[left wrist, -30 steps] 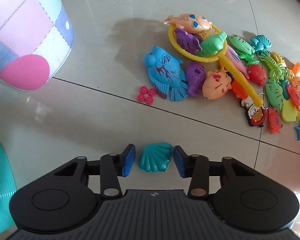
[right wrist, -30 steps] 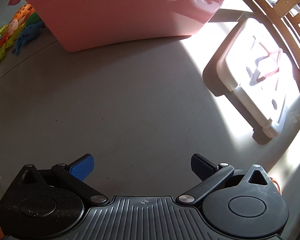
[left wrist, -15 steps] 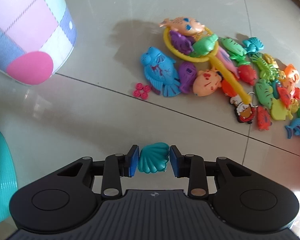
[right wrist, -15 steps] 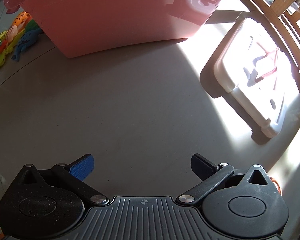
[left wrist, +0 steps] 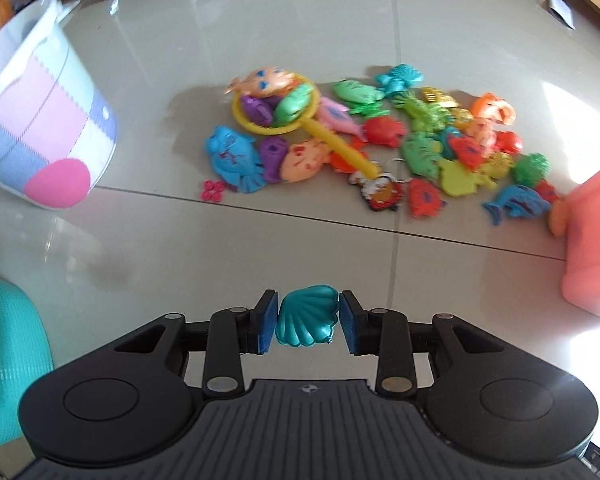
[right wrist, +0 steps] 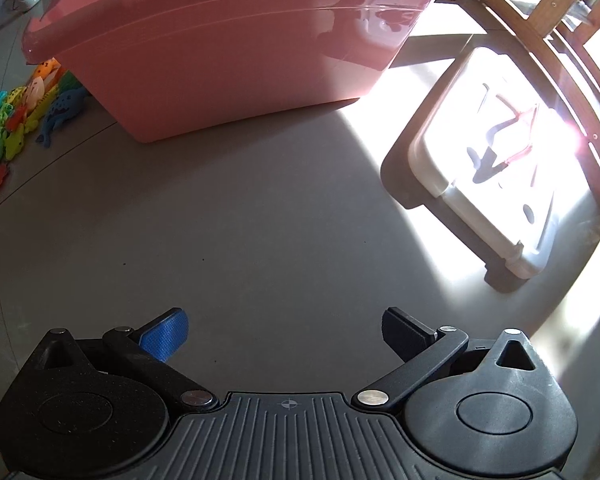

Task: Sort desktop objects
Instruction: 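Carry the teal seashell with the left gripper over the pink bin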

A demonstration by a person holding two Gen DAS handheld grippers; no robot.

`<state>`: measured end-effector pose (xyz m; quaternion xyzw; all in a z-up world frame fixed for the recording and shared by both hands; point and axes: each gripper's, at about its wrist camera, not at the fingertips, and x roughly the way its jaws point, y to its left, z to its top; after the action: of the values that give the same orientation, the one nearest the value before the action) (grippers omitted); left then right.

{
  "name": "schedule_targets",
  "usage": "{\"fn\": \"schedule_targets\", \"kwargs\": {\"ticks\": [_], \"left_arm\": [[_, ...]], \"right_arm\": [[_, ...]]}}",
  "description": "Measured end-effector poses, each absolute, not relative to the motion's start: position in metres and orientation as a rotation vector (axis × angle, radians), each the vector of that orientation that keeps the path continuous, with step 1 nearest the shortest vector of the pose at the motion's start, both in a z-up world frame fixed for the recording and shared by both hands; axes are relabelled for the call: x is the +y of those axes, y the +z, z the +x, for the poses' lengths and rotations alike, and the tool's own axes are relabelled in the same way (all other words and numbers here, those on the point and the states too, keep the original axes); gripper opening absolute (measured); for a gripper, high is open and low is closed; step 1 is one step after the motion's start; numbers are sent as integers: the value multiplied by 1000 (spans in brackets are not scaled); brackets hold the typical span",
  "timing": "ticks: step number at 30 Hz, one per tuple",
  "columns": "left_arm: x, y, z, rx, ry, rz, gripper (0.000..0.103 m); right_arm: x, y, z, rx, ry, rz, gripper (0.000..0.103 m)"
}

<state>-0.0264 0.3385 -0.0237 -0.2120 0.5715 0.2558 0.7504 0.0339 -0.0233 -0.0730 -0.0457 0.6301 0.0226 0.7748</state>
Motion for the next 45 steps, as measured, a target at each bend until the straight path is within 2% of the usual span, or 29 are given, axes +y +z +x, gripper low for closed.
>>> {"fn": "schedule_targets", "kwargs": {"ticks": [14, 24, 45], "left_arm": [[254, 47, 9, 1183, 407, -292, 35], [196, 77, 32, 1144, 335, -221, 35], [89, 106, 124, 1101, 166, -109, 35]], "right_arm": [[-76, -50, 33, 1387, 6, -2, 103], [-121, -39, 34, 1377, -55, 116, 103], [-222, -32, 43, 1336, -219, 309, 103]]}}
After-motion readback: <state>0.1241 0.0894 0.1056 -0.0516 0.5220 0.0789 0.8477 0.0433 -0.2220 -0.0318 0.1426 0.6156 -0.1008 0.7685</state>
